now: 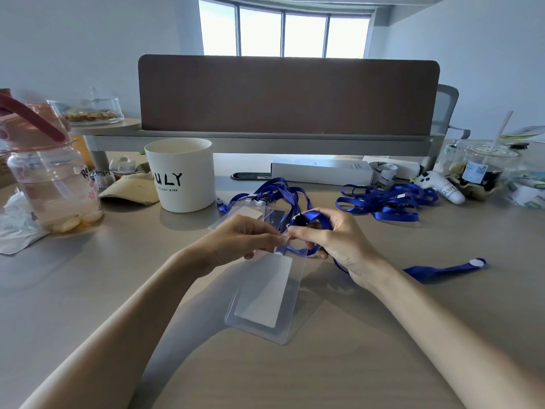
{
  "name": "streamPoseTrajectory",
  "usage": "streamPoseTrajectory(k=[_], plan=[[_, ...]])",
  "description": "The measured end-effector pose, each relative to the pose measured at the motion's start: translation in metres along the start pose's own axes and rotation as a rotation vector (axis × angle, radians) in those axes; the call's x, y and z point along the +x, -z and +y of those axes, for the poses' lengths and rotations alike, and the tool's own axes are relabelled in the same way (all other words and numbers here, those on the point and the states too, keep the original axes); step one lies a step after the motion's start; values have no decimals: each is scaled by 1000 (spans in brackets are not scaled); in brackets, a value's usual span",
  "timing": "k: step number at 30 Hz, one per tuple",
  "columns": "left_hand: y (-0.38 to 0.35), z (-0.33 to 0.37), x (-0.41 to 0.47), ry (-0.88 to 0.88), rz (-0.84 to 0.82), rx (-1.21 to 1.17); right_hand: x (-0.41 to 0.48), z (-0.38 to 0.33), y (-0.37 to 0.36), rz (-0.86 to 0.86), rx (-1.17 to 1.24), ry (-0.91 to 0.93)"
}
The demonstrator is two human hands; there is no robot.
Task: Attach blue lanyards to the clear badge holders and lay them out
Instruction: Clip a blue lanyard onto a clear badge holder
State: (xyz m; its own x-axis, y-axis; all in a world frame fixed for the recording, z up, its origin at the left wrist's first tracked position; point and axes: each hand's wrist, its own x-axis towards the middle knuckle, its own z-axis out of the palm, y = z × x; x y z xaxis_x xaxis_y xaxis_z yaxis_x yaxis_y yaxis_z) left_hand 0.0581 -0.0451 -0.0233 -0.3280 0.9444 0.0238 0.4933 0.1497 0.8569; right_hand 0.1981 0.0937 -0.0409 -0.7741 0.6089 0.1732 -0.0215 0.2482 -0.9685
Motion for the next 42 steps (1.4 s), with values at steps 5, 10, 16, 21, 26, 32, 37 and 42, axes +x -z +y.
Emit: streamPoseTrajectory(k=[5,10,16,21,26,32,37,42], plan=[[-2,-1,3,10,64,7,-1,-2,0,-13,1,21],[-2,-3,5,1,101,24,-2,-4,-1,-33,16,10],[-3,-4,7,-7,93,44,-5,-5,-2,-23,68,26],[-8,-4,7,-9,103,52,-5,-4,-6,3,13,55],[-5,-3,6,-44,101,51,-5,-3,-8,29,5,71],[-5,-5,6,-61,90,14,-7,-4,-11,25,-15,107],[-7,-5,7,-69,100,0,-5,-5,-10,27,-40,132],[-10,-2,8,-54,126,-4,-4,-6,-7,31,-46,156]])
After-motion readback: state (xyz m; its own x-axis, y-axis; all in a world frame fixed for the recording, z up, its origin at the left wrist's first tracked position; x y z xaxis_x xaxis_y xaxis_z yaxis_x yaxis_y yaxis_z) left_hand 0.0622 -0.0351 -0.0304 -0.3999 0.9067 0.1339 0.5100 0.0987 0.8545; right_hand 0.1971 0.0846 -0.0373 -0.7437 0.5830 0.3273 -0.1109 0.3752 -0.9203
